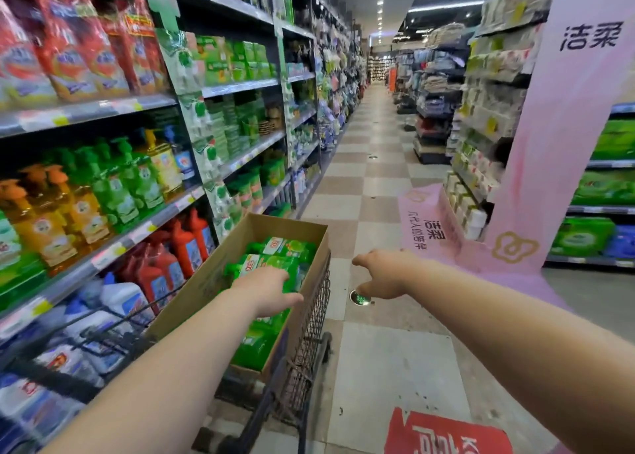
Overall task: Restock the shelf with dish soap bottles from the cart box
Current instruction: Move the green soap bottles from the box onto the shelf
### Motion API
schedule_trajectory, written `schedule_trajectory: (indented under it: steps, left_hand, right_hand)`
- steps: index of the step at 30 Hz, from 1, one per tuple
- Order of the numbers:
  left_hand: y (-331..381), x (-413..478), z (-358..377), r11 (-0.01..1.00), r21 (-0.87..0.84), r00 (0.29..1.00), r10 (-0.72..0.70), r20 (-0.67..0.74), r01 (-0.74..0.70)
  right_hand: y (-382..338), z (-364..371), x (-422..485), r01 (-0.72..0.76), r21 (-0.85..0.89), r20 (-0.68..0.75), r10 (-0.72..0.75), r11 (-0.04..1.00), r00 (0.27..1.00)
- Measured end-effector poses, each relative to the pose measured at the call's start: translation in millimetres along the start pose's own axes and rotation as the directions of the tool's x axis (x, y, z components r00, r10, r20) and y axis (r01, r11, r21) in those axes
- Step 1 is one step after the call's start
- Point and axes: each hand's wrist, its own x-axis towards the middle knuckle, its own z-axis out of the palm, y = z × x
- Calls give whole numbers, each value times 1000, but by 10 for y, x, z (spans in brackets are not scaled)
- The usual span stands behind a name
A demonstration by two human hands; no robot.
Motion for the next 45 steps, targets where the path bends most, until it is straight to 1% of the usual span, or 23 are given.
schedule_trajectory:
  steps: [4,7,10,13,15,17,21,24,29,36,39,43,45]
  left_hand:
    - [-131,502,103,994,8,994,-107,22,106]
    - [-191,872,156,982,-18,981,-189,36,189]
    - [-185,1203,196,961,-53,960,-266,84,271]
    - [-159,1490,262,932,-101,936,-342,85,350]
    - [-138,1618,330,909,-131,917,-385,99,396]
    - [-141,1683,408,893,-124,899,-416,139,432]
    - [-338,1801,479,842,-127,849,-503,164,524]
    - [-545,1937,513,803,-150,814,-552,178,577]
    - [-940,2240,707,727,-225,761,-608,227,649]
    - [-1435,2547,987,631,-290,694,-642,326,720]
    - [-1583,2609,1121,592,-303,665,-655,358,747]
    - [-1650,2635,1325,505,-345,612,-666,427,791]
    - [-1672,2640,1430,452,-375,586,-667,459,809]
  right_hand:
    - [222,23,722,99,-36,14,-98,994,995]
    - [442,-11,1248,177,-57,36,-175,983,984]
    - [707,-78,1703,240,-58,77,-235,969,969]
    - [949,-112,2148,286,-67,92,-280,956,956]
    - [1050,-115,2436,314,-74,96,-307,946,947]
    - [1061,-86,2677,352,-96,121,-340,931,932]
    - [900,14,3108,445,-78,202,-423,892,883]
    - [752,49,3427,506,-90,213,-480,858,851]
    - [579,114,3979,549,-79,254,-516,832,818]
    - [149,231,4784,594,-59,328,-547,802,770]
    - [-81,359,5010,627,-30,370,-574,778,730]
    - [-333,551,5258,675,-19,448,-597,737,665]
    - [-429,647,5399,674,4,476,-594,739,648]
